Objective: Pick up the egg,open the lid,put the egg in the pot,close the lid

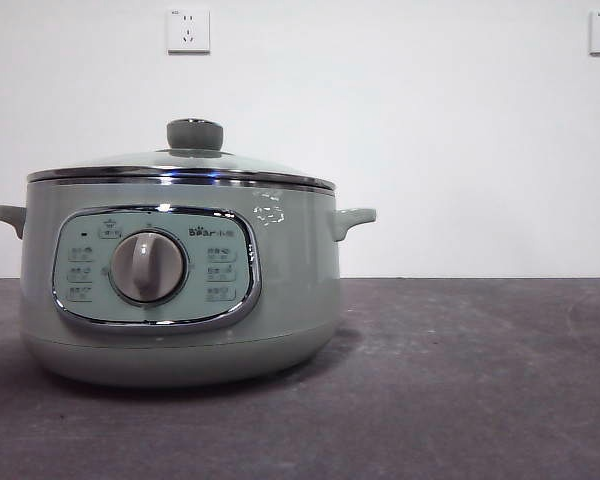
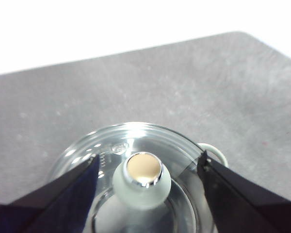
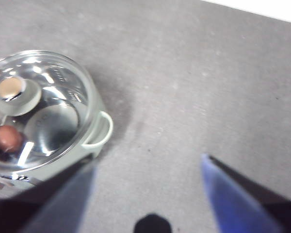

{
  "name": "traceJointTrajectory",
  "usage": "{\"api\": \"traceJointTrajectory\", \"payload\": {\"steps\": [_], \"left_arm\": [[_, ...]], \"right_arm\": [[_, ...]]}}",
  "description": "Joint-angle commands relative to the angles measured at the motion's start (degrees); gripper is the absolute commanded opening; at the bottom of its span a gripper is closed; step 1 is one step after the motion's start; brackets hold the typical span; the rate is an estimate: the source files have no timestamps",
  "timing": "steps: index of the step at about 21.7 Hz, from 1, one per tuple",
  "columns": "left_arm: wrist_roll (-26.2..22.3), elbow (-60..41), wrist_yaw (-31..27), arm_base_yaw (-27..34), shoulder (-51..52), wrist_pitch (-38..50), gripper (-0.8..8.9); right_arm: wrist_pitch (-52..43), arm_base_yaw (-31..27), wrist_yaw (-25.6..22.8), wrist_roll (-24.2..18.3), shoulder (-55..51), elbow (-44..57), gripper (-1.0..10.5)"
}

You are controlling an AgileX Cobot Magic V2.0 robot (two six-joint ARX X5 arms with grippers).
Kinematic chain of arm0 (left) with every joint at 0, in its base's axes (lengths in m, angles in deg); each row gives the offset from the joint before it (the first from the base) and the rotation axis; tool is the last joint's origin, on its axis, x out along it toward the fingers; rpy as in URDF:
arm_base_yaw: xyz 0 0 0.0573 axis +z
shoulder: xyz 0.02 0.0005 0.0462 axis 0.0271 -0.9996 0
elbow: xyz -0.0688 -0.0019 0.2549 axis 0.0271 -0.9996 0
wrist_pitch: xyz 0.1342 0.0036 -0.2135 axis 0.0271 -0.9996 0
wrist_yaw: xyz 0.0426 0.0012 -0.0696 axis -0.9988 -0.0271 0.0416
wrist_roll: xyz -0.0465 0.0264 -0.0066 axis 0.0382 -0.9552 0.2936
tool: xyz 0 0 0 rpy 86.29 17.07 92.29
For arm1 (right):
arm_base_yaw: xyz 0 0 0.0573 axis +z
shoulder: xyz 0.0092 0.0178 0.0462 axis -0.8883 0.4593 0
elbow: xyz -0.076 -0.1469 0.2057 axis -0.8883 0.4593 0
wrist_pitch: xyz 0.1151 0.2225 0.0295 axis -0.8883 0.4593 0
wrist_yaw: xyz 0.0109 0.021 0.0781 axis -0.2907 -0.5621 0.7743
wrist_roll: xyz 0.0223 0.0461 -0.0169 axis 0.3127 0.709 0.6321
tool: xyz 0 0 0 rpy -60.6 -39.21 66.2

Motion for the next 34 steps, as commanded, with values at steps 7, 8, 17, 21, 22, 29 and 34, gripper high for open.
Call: {"api": "traceJointTrajectory", "payload": {"steps": [7,8,17,21,22,29,34], "left_arm": [[-4.96,-0.92,-7.28,-0.26,12.87,-12.70,-0.08],[-4.92,-2.19,-7.34,-0.37,14.58,-12.26,-0.08],[-1.55,-11.37,-7.48,-0.94,24.24,-13.51,-0.03],[-1.55,-11.37,-7.41,-0.94,22.53,-14.58,-0.03],[-1.53,-11.37,-7.41,-0.94,22.18,-14.56,-0.03],[-3.89,-11.37,-7.52,-1.03,20.61,-15.06,-0.03],[-6.54,-12.13,-7.15,2.97,24.61,-14.14,-0.03]], "right_arm": [[-24.35,0.74,0.00,0.79,-19.21,35.43,-0.1],[-27.96,0.87,0.02,1.01,-21.97,39.69,-0.1],[-37.00,1.07,0.04,1.62,-31.43,51.69,0.0],[-36.92,1.05,0.02,1.62,-31.34,51.69,0.0],[-36.92,1.05,0.02,1.62,-31.36,51.69,0.0],[-36.92,1.05,0.04,1.62,-31.34,51.67,0.0],[-36.94,1.05,0.04,1.62,-31.36,51.67,0.0]]}}
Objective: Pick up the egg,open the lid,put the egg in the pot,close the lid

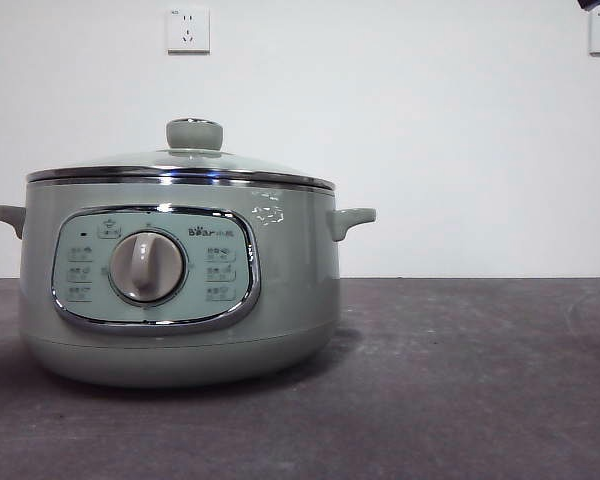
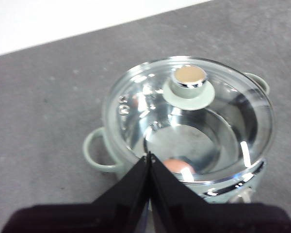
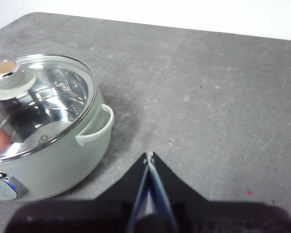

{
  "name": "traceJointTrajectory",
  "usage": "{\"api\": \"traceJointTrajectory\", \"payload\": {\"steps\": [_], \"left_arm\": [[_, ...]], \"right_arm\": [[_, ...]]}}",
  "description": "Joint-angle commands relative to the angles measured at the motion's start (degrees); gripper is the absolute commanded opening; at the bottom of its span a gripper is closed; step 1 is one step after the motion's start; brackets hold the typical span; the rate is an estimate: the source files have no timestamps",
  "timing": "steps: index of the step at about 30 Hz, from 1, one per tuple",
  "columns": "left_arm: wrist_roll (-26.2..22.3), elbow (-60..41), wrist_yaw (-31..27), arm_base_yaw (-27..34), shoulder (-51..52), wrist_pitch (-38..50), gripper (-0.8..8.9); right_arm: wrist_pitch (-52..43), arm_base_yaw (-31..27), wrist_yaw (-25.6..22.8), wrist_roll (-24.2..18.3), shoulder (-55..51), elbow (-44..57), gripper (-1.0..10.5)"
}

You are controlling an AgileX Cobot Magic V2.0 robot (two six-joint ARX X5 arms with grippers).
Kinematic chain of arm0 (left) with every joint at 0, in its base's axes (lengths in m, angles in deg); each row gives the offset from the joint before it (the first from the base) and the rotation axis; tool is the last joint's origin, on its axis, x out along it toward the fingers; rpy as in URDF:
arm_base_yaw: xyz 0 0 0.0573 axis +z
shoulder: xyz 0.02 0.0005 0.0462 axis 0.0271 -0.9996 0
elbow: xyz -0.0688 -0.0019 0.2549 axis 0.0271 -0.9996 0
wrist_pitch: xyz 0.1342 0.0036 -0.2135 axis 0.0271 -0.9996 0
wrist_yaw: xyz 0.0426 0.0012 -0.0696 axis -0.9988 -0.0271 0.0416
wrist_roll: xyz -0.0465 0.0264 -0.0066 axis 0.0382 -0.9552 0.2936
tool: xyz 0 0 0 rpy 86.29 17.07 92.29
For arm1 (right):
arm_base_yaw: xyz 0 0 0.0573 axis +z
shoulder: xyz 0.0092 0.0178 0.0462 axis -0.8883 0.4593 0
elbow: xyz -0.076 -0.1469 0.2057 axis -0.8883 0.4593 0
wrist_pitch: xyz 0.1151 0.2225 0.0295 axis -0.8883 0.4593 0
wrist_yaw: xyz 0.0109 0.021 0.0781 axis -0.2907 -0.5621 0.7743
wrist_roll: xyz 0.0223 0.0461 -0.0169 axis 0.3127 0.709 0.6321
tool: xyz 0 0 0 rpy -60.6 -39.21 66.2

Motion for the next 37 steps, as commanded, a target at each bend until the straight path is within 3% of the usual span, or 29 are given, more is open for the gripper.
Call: {"api": "traceJointTrajectory", "payload": {"steps": [1,9,15,27,37], "left_arm": [[-1.95,-1.70,0.09,3.04,3.26,2.36,-0.03],[-5.18,-21.27,6.25,16.00,16.46,22.56,-0.03],[-5.14,-35.52,9.20,22.53,23.78,30.27,-0.03],[-4.61,-47.50,10.80,25.24,31.61,31.69,-0.03],[-4.46,-47.95,10.43,25.24,31.58,29.97,-0.03]], "right_arm": [[-0.28,0.07,0.04,0.59,-0.04,0.31,0.0],[-0.28,0.07,0.07,0.59,-0.04,0.31,0.0],[-0.28,0.07,0.04,0.59,-0.04,0.31,0.0],[-0.28,0.07,0.04,0.59,-0.04,0.31,0.0],[-0.28,0.07,0.04,0.59,-0.04,0.31,0.0]]}}
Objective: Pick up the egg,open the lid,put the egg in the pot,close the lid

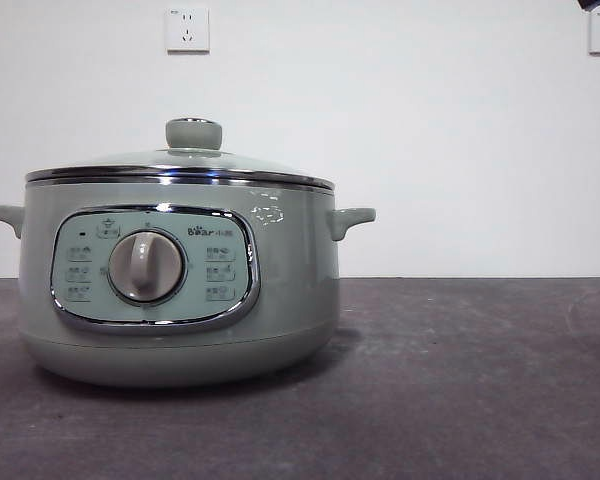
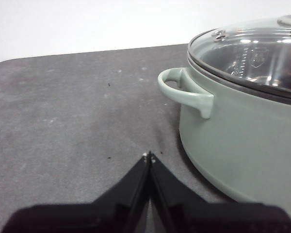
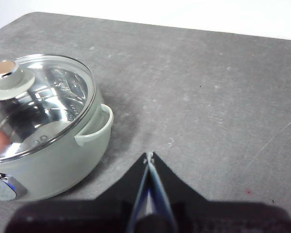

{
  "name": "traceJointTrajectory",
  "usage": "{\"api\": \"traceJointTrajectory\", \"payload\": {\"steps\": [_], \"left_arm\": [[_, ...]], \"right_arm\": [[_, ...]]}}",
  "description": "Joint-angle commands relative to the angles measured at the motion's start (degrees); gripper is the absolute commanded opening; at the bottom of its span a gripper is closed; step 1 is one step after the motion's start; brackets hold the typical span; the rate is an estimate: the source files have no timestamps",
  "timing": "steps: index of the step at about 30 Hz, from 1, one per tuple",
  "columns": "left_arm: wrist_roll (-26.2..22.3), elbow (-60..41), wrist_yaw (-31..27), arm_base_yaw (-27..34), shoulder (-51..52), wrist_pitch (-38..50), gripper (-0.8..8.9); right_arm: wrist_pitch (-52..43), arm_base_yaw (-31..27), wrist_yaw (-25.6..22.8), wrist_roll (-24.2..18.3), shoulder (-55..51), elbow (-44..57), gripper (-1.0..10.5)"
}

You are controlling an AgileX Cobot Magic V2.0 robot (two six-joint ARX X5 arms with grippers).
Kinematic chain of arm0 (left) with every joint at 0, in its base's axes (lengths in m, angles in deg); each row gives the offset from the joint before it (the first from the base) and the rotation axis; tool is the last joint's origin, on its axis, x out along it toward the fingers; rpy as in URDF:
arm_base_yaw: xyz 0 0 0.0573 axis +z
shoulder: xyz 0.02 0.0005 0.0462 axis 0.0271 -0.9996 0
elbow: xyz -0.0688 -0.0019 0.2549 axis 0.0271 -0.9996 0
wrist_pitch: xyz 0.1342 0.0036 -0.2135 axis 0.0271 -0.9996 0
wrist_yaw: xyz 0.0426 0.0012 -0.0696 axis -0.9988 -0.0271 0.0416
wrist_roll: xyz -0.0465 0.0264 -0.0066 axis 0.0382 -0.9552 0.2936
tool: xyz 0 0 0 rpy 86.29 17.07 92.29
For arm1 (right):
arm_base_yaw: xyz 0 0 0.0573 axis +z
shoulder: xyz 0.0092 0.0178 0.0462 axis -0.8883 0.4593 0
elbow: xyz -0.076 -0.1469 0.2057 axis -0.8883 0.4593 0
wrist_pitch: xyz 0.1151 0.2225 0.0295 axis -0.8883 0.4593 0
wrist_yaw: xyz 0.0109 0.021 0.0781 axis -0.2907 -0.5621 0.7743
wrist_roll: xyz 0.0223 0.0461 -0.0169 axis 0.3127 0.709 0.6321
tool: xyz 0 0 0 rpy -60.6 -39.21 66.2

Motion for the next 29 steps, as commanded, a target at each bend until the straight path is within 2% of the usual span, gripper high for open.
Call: {"api": "traceJointTrajectory", "payload": {"steps": [1,22,25,29], "left_arm": [[-0.04,-0.57,-0.26,0.22,0.17,-0.42,-0.03],[-0.04,-0.57,-0.26,0.22,0.17,-0.42,-0.03],[-0.04,-0.57,-0.26,0.22,0.17,-0.42,-0.03],[-0.04,-0.57,-0.26,0.22,0.17,-0.42,-0.03]], "right_arm": [[-0.31,0.07,0.04,0.59,-0.04,0.31,0.0],[-0.26,0.07,0.02,0.44,-0.04,0.31,0.0],[-0.26,-0.46,-0.11,-3.13,-1.33,0.37,0.0],[-1.92,-5.84,2.38,-5.88,-5.18,1.11,0.0]]}}
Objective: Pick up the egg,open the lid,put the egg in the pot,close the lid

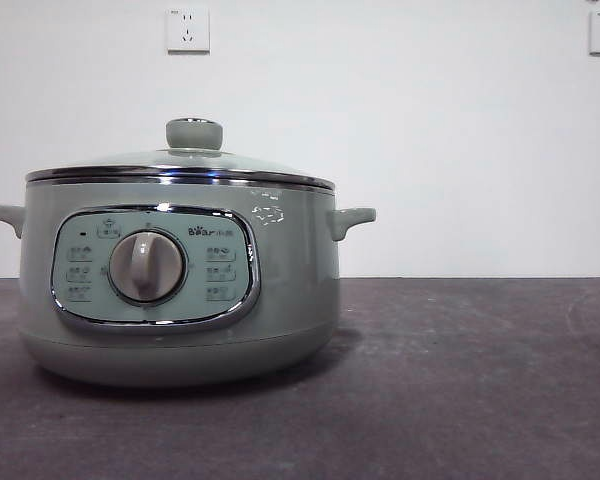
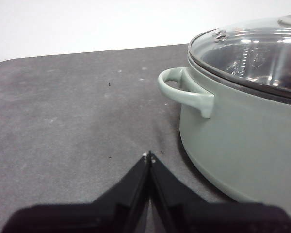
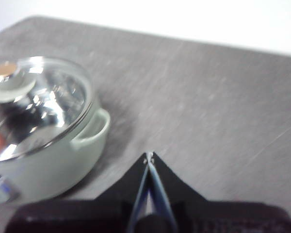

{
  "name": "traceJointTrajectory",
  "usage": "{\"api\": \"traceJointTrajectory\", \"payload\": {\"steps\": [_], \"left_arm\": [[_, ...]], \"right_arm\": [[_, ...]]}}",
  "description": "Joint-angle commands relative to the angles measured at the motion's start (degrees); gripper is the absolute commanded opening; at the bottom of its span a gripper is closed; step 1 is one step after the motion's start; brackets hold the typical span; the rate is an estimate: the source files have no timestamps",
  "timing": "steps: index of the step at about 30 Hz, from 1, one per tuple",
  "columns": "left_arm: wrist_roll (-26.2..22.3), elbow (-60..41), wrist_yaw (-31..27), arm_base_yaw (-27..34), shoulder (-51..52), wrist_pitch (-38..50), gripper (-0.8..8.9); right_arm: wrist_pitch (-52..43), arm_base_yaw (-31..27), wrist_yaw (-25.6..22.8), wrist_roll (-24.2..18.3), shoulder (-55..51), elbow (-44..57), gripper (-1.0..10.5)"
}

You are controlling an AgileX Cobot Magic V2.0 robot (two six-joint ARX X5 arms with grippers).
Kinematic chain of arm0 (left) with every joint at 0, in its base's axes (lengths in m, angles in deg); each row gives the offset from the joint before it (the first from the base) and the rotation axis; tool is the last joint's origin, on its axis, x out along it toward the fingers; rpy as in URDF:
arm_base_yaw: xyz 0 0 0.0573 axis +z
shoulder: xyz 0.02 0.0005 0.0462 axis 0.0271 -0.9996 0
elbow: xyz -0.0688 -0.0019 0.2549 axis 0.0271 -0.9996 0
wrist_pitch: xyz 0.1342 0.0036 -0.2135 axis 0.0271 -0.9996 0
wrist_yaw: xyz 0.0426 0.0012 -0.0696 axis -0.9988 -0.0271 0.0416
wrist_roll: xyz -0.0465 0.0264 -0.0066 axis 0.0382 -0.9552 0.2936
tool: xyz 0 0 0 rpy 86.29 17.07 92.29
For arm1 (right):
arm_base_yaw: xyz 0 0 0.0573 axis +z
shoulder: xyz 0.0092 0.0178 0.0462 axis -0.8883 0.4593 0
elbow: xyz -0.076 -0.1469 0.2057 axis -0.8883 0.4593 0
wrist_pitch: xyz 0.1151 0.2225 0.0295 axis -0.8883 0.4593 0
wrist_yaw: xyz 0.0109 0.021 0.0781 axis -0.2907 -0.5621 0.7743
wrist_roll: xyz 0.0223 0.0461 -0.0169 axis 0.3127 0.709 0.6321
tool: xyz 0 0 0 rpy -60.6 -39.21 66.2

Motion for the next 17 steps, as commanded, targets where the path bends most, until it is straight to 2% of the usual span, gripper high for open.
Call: {"api": "traceJointTrajectory", "payload": {"steps": [1,4,6,11,17], "left_arm": [[-0.04,-0.57,-0.22,0.22,0.17,-0.39,-0.03],[-0.04,-0.57,-0.17,0.22,0.17,-0.39,-0.03],[-0.04,-0.57,-0.22,0.22,0.17,-0.39,-0.03],[-0.04,-0.55,-0.22,0.22,0.17,-0.39,-0.03],[-0.04,-0.57,-0.22,0.22,0.17,-0.39,-0.03]], "right_arm": [[-3.19,-4.81,3.58,-2.21,-2.99,1.77,0.0],[-9.51,-12.50,11.58,-2.23,-8.28,6.71,0.0],[-12.81,-15.91,13.46,-2.23,-11.10,10.10,0.0],[-17.73,-23.98,14.40,-2.19,-19.12,21.46,0.0],[-18.64,-27.67,14.47,-0.68,-27.69,33.62,0.0]]}}
